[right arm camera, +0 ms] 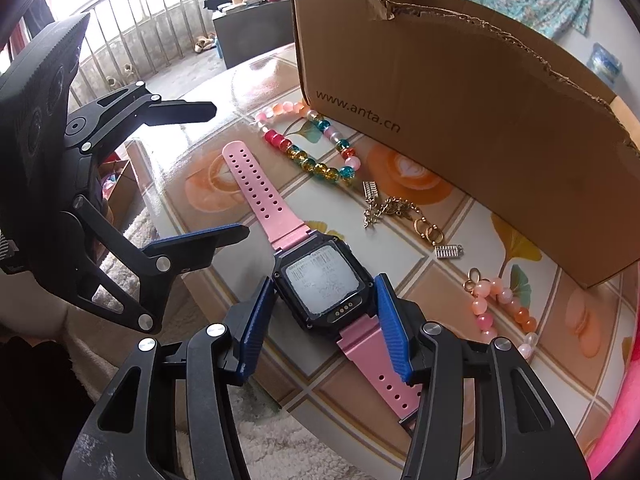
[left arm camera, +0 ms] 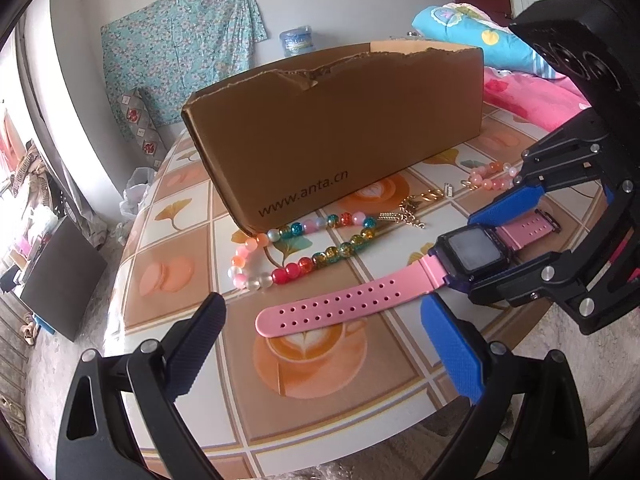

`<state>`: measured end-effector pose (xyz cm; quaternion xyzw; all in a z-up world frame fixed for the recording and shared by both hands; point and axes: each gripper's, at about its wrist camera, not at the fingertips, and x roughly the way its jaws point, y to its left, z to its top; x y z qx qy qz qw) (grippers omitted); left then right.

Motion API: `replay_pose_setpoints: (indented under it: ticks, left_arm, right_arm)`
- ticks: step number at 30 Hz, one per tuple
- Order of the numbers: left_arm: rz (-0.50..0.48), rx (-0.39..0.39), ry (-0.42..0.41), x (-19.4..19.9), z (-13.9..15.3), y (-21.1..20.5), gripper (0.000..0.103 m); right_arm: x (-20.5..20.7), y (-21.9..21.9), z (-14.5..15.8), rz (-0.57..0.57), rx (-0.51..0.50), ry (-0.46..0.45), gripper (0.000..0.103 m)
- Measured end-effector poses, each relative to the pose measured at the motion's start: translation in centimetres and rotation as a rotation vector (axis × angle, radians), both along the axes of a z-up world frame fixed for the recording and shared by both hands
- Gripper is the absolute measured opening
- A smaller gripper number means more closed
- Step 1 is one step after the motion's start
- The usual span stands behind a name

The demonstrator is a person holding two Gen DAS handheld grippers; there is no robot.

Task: Organize jewelry
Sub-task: 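Grip the watch body with the right tool while the left tool approaches the strap, then close the left tool on the pink strap end and lift the watch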

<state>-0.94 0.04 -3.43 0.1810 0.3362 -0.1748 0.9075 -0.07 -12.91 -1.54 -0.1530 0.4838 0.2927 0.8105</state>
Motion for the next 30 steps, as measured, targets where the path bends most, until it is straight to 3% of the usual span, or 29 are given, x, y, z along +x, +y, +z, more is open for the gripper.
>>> replay_pose_setpoints:
  ticks: [16, 26, 30]
  left_arm:
    - [-0.063, 0.032, -0.011, -1.3, 0.0, -0.9, 0.09]
    - [-0.099, 0.061, -0.041, -2.0, 0.1, -1.8, 0.085]
    - [-0.108, 0.082, -0.045, -2.1, -0.2, -2.0, 0.077]
  right_arm:
    - [3.2, -0.3, 0.6, 0.031, 0.005, 0.095, 0.048]
    - [6.5, -1.7, 1.0, 0.031, 0.091, 0.219, 0.048]
    - [7.9, -2.8, 1.1, 0.036, 0.119, 0.273, 0.048]
